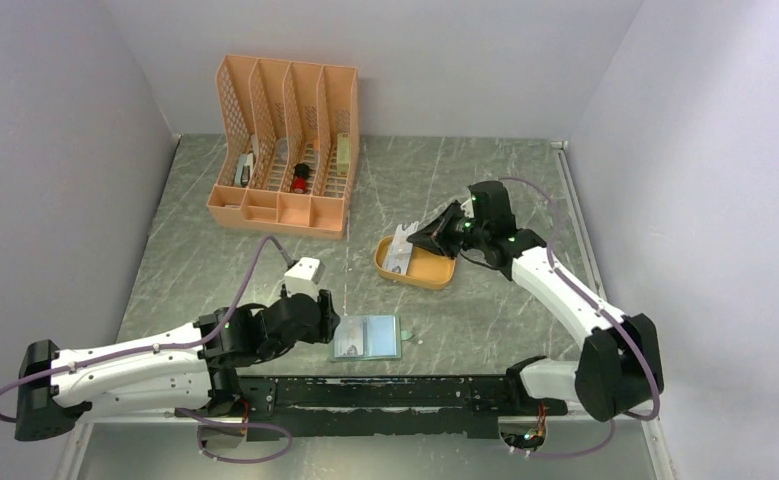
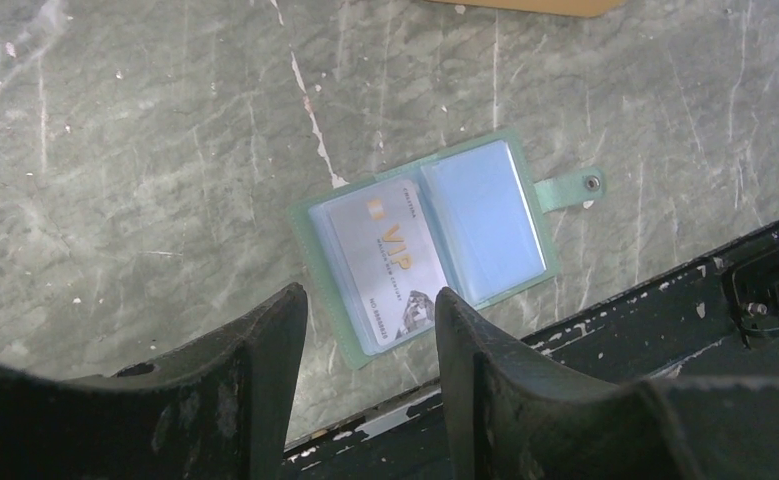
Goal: Put the credit cards into the card holder
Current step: Pick up the credit card from the storage box, then turn over the card slot in the card holder.
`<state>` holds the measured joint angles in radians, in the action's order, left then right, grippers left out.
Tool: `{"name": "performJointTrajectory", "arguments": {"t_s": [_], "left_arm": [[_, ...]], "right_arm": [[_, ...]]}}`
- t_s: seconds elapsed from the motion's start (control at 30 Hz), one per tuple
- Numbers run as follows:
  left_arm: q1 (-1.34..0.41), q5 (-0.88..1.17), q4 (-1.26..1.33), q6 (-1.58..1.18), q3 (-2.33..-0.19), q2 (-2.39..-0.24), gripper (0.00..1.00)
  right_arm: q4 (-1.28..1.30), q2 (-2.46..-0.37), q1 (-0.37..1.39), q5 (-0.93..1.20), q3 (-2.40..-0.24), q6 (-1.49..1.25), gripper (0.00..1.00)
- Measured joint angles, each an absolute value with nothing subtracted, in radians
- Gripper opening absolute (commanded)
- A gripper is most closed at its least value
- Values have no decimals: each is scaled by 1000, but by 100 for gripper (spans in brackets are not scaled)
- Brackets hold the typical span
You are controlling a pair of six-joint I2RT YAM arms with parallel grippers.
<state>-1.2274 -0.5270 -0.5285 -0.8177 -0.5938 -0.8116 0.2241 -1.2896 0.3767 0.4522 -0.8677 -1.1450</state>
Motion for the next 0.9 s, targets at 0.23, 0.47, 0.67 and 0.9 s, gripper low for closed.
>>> {"name": "performJointTrajectory", "arguments": {"t_s": [0.23, 0.47, 0.67, 0.9], "left_arm": [[-1227, -416, -451, -777, -594, -848, 59], [-1232, -308, -307, -769, -594, -1001, 58], [-1237, -279, -243, -772, -603, -1113, 58], [-1238, -273, -204, -775, -656, -1245, 59]], "right_arm": [[350, -1112, 520, 411, -860, -843, 0], [419, -956, 664, 413, -578, -756, 0], [417, -954, 696, 428, -488, -771, 0], [386, -976, 707, 438, -447, -785, 0]]}}
